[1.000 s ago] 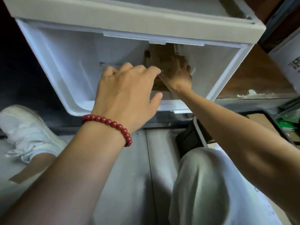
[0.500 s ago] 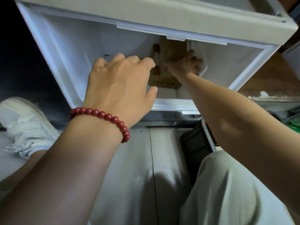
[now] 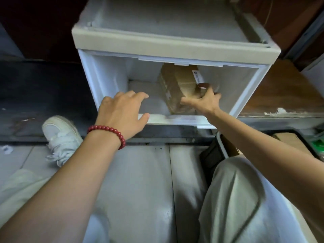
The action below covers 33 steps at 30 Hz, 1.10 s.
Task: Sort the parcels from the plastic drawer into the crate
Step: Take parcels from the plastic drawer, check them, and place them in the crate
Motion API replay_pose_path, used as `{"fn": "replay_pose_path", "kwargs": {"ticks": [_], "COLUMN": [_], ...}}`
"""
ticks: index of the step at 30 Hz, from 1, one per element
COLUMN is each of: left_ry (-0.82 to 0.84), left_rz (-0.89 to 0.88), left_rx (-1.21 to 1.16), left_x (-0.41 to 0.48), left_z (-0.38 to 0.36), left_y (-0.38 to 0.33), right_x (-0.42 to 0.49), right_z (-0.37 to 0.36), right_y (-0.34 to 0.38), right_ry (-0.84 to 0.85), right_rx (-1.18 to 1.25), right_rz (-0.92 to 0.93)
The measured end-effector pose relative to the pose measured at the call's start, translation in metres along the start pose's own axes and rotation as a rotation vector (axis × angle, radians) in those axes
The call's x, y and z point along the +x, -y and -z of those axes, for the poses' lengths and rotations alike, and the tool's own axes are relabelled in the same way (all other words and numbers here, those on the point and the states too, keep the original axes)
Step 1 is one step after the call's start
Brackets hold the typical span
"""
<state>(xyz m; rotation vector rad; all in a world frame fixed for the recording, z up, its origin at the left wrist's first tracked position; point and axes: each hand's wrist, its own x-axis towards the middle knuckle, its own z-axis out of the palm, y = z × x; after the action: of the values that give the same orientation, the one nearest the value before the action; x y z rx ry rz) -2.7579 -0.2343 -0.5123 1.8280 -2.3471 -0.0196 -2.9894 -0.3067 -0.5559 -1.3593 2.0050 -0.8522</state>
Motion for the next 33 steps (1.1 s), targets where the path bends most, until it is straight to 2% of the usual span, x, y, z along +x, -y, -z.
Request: {"fn": "replay_pose_path", "kwargs": {"ticks": [3, 7, 13, 16, 19, 22, 25, 29, 33], "left_ry": [0.009, 0.003, 0.061, 0.038, -0.009, -0.124, -0.165, -0.174, -0.087], "left_rz": [0.038, 0.053, 0.231, 0.221, 0.227, 0.279, 0.262, 0.216, 0.169], "left_rx": [-0.005, -0.038, -0.269, -0.378, -0.500, -0.670, -0.741, -0.797, -0.760], "left_x": [-0.012, -0.022, -0.026, -0.027, -0.025, -0.019, -0.013, -0.009, -0.014], "left_z": [0.002, 0.002, 0.005, 0.005, 0.004, 0.005, 0.004, -0.001, -0.010], "left_y": [0.006, 0.011, 0.017, 0.020, 0.016, 0.011, 0.006, 0.001, -0.012], "right_x": [-0.034, -0.075, -0.107, -0.109, -0.112, -0.108, -0.105, -0.102, -0.098], "right_z": [0.008, 0.011, 0.013, 0.007, 0.003, -0.003, -0.005, 0.000, 0.004], "right_y": [0.005, -0.013, -0.026, -0.025, -0.020, -0.019, -0.014, -0.009, -0.010], "right_ry": [0.128, 0.138, 0.255, 0.333, 0.373, 0.395, 0.428, 0.390, 0.258], "right_rx": [0.006, -0.052, 0.134, 0.216, 0.364, 0.645, 0.823, 0.970, 0.929], "right_rz": [0.082, 0.266, 0.416, 0.330, 0.096, -0.128, -0.122, -0.167, -0.287]}}
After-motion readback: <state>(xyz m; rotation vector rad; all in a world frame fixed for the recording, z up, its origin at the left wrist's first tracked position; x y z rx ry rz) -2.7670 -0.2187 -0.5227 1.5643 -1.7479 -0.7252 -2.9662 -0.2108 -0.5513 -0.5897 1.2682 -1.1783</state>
